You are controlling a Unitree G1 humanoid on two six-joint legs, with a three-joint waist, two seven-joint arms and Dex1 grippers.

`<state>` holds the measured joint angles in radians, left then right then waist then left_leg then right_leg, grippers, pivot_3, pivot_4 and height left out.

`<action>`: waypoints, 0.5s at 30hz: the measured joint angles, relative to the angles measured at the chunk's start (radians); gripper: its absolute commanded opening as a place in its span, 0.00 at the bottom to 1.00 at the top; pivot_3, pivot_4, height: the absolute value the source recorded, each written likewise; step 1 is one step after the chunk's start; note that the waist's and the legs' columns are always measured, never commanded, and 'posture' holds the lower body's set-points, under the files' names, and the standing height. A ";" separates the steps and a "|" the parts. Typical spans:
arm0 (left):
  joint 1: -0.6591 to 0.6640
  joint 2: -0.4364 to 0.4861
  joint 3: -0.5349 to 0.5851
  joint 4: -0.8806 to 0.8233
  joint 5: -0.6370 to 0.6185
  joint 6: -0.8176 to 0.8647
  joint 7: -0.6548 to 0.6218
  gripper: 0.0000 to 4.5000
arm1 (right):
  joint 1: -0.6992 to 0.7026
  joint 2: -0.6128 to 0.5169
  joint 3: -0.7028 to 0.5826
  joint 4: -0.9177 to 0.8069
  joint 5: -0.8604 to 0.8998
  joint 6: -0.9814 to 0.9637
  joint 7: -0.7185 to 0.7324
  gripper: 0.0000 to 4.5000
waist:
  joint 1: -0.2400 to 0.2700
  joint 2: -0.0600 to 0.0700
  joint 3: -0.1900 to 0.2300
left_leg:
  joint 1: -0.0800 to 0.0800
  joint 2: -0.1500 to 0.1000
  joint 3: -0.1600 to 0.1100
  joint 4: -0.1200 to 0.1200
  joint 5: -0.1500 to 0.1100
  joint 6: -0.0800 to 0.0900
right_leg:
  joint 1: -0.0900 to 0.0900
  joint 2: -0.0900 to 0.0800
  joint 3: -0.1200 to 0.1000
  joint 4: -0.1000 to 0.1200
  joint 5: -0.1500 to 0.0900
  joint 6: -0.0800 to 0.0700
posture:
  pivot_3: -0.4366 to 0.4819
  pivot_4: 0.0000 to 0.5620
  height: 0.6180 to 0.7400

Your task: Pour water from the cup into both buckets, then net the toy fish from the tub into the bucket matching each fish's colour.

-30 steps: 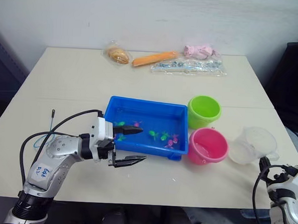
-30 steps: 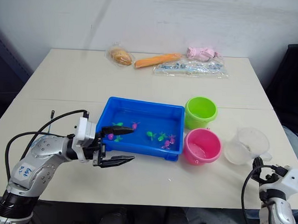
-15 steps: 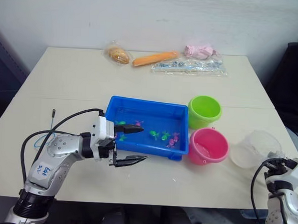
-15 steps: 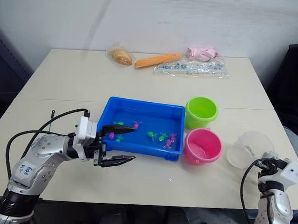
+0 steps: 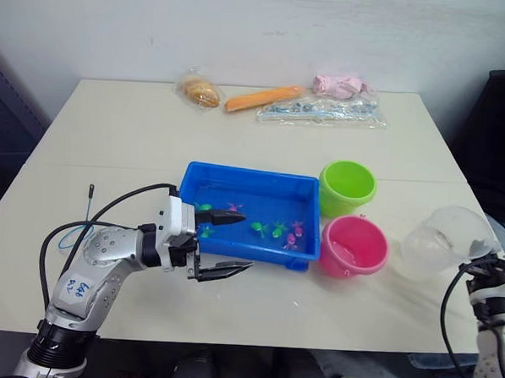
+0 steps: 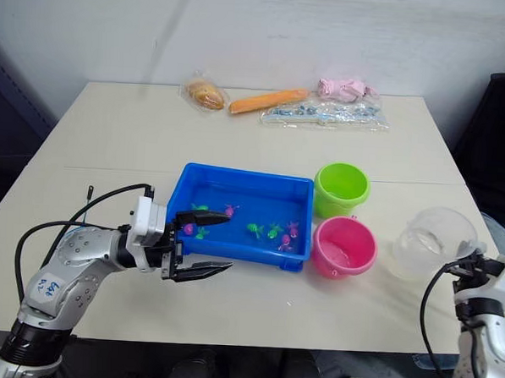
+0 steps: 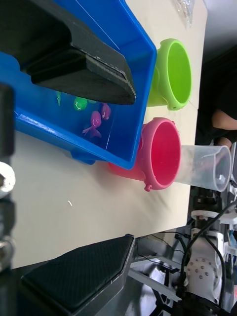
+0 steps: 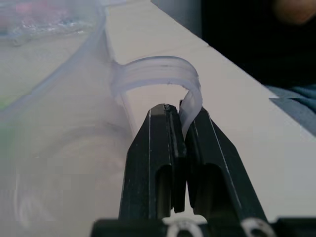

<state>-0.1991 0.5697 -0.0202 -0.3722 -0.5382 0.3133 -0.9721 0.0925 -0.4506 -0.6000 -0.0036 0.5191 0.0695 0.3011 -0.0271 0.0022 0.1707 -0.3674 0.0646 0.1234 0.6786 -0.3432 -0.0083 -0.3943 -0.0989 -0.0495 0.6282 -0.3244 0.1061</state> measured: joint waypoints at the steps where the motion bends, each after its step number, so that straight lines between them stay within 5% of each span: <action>1: -0.006 -0.004 -0.002 0.003 0.000 0.000 0.000 1.00 | 0.030 -0.032 0.001 -0.048 -0.007 0.018 0.012 0.01 | 0.001 0.000 0.000 | 0.000 0.000 0.000 0.000 0.000 0.000 | 0.000 0.000 0.000 0.000 0.000 0.000 | 0.48 0.27 1.00; 15: -0.068 -0.044 -0.040 0.077 0.000 0.004 -0.027 1.00 | 0.134 -0.271 0.012 -0.359 -0.229 0.116 0.074 0.01 | 0.002 0.000 0.001 | -0.001 -0.003 0.001 0.001 0.000 0.000 | 0.000 0.002 -0.003 -0.001 0.001 0.001 | 0.48 0.27 1.00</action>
<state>-0.2668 0.5262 -0.0606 -0.2957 -0.5379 0.3175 -0.9992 0.2268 -0.7217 -0.5884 -0.3626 0.2902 0.1857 0.3749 -0.0247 0.0026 0.1712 -0.3679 0.0616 0.1243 0.6797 -0.3429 -0.0080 -0.3945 -0.0973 -0.0528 0.6273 -0.3237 0.1075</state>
